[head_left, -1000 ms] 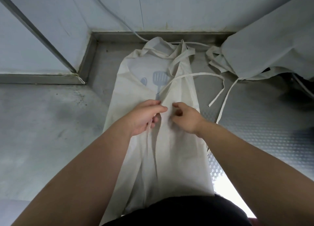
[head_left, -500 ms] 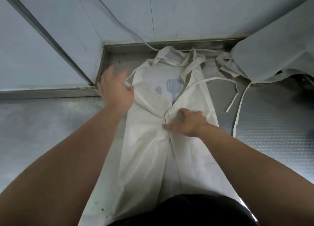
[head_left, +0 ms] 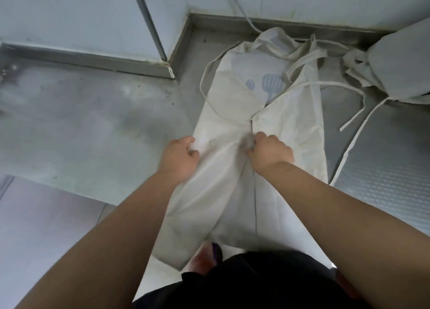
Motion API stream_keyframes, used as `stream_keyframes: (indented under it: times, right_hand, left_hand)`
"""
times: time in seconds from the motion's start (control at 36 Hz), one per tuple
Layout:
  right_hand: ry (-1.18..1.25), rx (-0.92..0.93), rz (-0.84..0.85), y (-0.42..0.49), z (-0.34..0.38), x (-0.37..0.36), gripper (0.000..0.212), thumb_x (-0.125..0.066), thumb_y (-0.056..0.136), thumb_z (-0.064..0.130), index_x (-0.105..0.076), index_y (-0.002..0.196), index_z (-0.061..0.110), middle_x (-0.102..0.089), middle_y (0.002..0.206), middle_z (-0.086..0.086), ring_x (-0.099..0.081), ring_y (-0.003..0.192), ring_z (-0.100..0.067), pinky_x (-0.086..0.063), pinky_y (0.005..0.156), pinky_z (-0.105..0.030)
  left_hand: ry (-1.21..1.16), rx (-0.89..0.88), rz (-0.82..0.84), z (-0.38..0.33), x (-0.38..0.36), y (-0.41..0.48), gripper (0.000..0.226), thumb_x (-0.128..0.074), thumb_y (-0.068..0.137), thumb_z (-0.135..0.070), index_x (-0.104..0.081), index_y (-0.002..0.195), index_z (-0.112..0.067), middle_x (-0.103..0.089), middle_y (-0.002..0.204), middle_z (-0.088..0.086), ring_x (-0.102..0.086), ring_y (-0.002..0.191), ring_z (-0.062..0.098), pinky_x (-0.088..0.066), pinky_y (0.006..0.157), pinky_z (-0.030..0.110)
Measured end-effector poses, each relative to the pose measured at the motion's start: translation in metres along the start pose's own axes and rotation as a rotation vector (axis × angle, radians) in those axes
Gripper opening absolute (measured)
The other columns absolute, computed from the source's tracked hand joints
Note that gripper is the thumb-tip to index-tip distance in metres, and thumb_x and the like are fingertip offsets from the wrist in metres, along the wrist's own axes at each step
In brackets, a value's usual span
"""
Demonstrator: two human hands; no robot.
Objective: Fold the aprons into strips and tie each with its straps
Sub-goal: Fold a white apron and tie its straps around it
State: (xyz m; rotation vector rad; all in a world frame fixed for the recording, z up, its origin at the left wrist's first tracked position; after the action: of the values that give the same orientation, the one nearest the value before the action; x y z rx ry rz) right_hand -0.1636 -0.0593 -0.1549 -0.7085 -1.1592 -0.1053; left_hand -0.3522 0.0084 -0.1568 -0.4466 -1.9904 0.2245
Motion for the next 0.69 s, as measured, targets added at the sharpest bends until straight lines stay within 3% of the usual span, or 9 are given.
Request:
stream_keyframes:
  times: [0.08,0.17,0.25,0.39,0.44,0.47,0.5,0.53,0.69]
  right_hand:
    - [0.159,-0.026,0.049,-0.018,-0.001,-0.011,0.018,-0.040,0.095,0.028,-0.050,0.102,0.014,-0.056,0.098,-0.005,-0.057,0.092,-0.027,-0.040,0.070,-0.029]
    - [0.228,-0.028,0.094,-0.038,0.001,-0.021,0.027,-0.040,0.094,0.034,-0.046,0.075,0.016,-0.055,0.078,-0.002,-0.054,0.072,-0.022,-0.037,0.055,-0.026]
    - [0.263,-0.032,0.112,-0.057,0.003,-0.032,0.031,-0.043,0.093,0.037,-0.045,0.069,0.017,-0.052,0.070,-0.001,-0.050,0.061,-0.018,-0.034,0.049,-0.026]
    - [0.317,-0.083,0.105,-0.092,0.018,-0.054,0.032,-0.045,0.091,0.041,-0.044,0.072,0.015,-0.051,0.072,-0.002,-0.049,0.061,-0.018,-0.040,0.057,-0.026]
    - [0.355,-0.116,0.078,-0.110,0.028,-0.065,0.035,-0.045,0.091,0.046,-0.047,0.082,0.012,-0.053,0.076,-0.004,-0.051,0.067,-0.022,-0.041,0.063,-0.028]
    - [0.367,-0.125,0.061,-0.118,0.033,-0.070,0.037,-0.045,0.091,0.047,-0.049,0.090,0.011,-0.054,0.081,-0.005,-0.052,0.073,-0.024,-0.040,0.065,-0.029]
    - [0.401,-0.157,0.037,-0.137,0.043,-0.084,0.038,-0.045,0.091,0.048,-0.048,0.096,0.010,-0.055,0.086,-0.005,-0.052,0.077,-0.025,-0.039,0.066,-0.029]
    - [0.433,-0.172,0.024,-0.141,0.045,-0.086,0.039,-0.046,0.091,0.049,-0.045,0.099,0.010,-0.055,0.089,-0.006,-0.052,0.079,-0.025,-0.039,0.066,-0.030]
    - [0.891,-0.352,0.024,-0.181,0.055,-0.133,0.068,-0.063,0.085,0.043,-0.026,0.127,0.005,-0.050,0.117,-0.009,-0.054,0.101,-0.027,-0.046,0.084,-0.036]
  left_hand:
    - [0.019,0.044,0.009,0.023,0.002,-0.021,0.030,-0.050,0.092,-0.022,-0.061,0.119,-0.017,-0.064,0.120,0.008,-0.058,0.110,0.026,-0.042,0.089,0.028]
    - [0.044,0.094,0.032,0.038,0.004,-0.038,0.027,-0.047,0.095,-0.022,-0.062,0.117,-0.015,-0.063,0.122,0.008,-0.056,0.113,0.028,-0.041,0.090,0.029]
    - [0.077,0.100,0.064,0.050,0.006,-0.050,0.023,-0.049,0.094,-0.022,-0.064,0.109,-0.012,-0.064,0.118,0.010,-0.056,0.111,0.029,-0.041,0.087,0.028]
    - [0.068,0.024,0.162,0.071,0.010,-0.081,0.017,-0.056,0.088,-0.016,-0.070,0.087,-0.006,-0.070,0.093,0.014,-0.063,0.092,0.029,-0.046,0.077,0.032]
    - [0.054,0.015,0.166,0.083,0.011,-0.090,0.019,-0.056,0.088,-0.018,-0.064,0.087,0.000,-0.069,0.094,0.011,-0.062,0.090,0.026,-0.046,0.080,0.032]
    - [0.048,0.005,0.169,0.088,0.010,-0.092,0.015,-0.055,0.090,-0.019,-0.056,0.078,-0.010,-0.068,0.096,0.011,-0.061,0.091,0.025,-0.046,0.081,0.032]
    - [0.055,-0.015,0.187,0.102,0.011,-0.103,0.018,-0.054,0.091,-0.021,-0.070,0.096,-0.017,-0.068,0.099,0.011,-0.061,0.093,0.026,-0.046,0.082,0.031]
    - [0.022,-0.023,0.168,0.105,0.008,-0.100,0.020,-0.052,0.092,-0.022,-0.066,0.096,-0.007,-0.068,0.102,0.009,-0.062,0.096,0.026,-0.047,0.083,0.031]
    - [-0.421,-0.006,0.311,0.132,-0.011,-0.131,0.015,-0.047,0.098,-0.025,-0.060,0.093,-0.027,-0.064,0.103,0.000,-0.059,0.097,0.020,-0.043,0.075,0.028]
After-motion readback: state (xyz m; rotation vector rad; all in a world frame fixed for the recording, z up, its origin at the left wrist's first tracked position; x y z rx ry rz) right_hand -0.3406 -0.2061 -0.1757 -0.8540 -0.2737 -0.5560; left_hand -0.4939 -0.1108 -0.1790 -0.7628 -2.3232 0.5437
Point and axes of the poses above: each hand's wrist, its own y-axis towards the middle knuckle, its own x-axis out of the back of the hand, z = x × y, the point moved 3 cm from there along y, towards the middle knuckle
